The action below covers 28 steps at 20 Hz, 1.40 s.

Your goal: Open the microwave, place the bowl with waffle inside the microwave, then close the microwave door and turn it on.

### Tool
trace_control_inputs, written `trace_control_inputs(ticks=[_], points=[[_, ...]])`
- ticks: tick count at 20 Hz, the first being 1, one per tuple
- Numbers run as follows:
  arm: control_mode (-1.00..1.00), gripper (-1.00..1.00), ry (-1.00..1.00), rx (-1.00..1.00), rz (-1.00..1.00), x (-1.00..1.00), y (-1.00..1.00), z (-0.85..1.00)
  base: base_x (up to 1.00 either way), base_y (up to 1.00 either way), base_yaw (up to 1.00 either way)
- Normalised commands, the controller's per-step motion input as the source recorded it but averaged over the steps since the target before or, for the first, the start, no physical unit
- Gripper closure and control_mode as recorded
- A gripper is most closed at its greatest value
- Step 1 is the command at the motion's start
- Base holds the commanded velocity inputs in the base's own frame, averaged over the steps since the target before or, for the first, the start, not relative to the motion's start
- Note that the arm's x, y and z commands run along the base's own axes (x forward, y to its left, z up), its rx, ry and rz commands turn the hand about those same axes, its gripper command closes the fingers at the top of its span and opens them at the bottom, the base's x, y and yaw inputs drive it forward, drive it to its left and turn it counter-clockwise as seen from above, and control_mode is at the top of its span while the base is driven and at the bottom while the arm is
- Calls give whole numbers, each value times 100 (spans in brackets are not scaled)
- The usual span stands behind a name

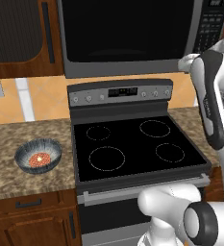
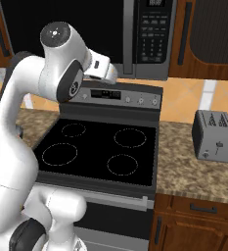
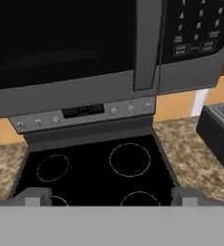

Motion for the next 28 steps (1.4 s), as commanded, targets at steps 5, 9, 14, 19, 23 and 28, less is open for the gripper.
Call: trace_control_inputs(ticks=[5,9,14,19,23,28], points=[[-100,-100,-2,9,-22,1,-98,55,0,0,0],[-100,-100,-10,13,0,68,-29,3,0,0,0],[-100,-100,-2,0,11,87,-2,0,0,0,0],[-100,-100,-21,-1,14,52,-3,0,0,0,0],[-100,-100,-19,0,17,61,-11,0,0,0,0],[-100,-100,-2,0,6,48,-11,0,0,0,0]])
